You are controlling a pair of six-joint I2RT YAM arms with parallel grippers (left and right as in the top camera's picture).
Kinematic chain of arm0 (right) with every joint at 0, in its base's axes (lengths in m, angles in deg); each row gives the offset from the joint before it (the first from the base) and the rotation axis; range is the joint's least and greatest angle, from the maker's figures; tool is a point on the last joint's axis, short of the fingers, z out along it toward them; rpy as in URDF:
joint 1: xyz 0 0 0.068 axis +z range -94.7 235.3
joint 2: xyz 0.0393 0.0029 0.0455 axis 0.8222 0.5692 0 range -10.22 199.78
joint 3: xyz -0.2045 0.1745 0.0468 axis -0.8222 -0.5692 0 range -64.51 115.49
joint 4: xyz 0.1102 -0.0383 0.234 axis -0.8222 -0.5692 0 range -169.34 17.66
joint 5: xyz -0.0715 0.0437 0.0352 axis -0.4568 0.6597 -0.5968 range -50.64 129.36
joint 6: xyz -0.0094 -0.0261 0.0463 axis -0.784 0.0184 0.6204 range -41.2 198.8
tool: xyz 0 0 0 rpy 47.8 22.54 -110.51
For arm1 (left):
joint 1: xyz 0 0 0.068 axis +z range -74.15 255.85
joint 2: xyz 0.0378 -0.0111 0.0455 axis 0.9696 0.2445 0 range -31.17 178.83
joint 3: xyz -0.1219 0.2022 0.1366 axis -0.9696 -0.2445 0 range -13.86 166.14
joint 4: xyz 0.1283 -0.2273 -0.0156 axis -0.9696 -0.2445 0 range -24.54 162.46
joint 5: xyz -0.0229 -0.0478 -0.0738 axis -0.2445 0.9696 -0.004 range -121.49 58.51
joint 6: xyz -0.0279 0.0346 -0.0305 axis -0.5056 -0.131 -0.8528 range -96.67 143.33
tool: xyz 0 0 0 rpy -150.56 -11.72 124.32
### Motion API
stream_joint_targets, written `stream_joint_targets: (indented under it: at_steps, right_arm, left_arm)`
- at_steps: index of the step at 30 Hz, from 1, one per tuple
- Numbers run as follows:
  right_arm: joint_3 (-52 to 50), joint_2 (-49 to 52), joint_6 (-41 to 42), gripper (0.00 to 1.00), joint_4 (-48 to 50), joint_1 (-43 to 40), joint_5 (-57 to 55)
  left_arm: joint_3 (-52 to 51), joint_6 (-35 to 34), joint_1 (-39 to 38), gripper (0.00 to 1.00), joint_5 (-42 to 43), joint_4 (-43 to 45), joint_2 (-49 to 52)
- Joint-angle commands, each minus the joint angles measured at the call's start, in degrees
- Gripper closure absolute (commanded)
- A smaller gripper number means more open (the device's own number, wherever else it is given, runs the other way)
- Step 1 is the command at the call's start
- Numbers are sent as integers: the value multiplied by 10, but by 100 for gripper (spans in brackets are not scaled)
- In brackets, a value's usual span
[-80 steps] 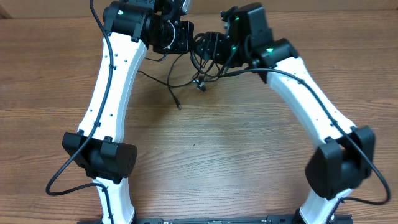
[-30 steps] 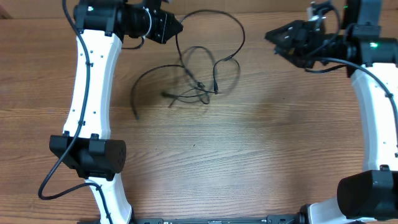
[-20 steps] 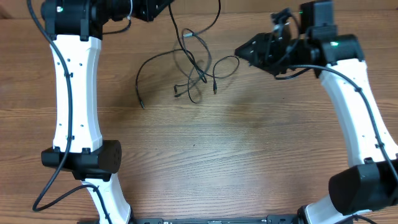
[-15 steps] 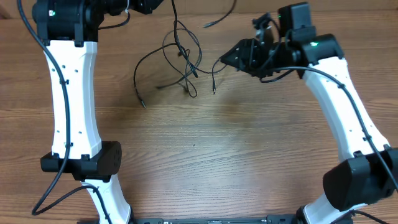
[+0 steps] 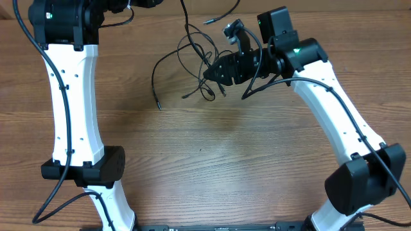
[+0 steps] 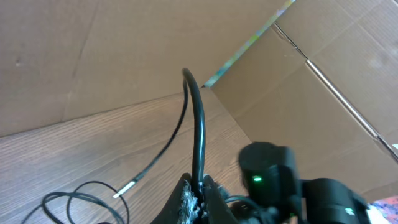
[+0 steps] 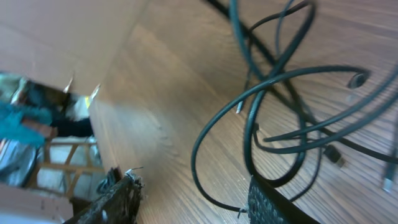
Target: Untangle cables
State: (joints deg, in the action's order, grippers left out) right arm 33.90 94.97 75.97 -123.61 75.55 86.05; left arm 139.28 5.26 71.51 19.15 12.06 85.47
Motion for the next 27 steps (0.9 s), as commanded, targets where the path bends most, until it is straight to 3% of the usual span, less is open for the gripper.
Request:
stream_joint_targets:
  at_steps: [1, 13, 15, 18, 21, 24, 27]
  right_arm:
    - [2, 36, -71, 46, 3, 15, 77]
    - [6, 70, -38, 48, 105, 39, 39]
    - [26, 59, 47, 50, 81, 22, 39]
    - [30, 29, 90, 53, 58, 10, 26]
    - [30, 10, 139, 53, 45, 12, -36]
    - [15, 13, 245, 53, 35, 40, -187]
    - [-12, 14, 275, 50, 59, 59, -212]
  left_arm:
    - [14, -14, 6, 96, 20, 2, -17]
    - [14, -34, 7, 96, 45, 5, -17]
    - [14, -34, 9, 96, 37, 2, -17]
    - [14, -34, 10, 96, 1, -24, -17]
    - [14, -34, 10, 96, -41, -53, -17]
    - [14, -34, 10, 96, -50, -57, -17]
    - [14, -34, 10, 96, -50, -58, -17]
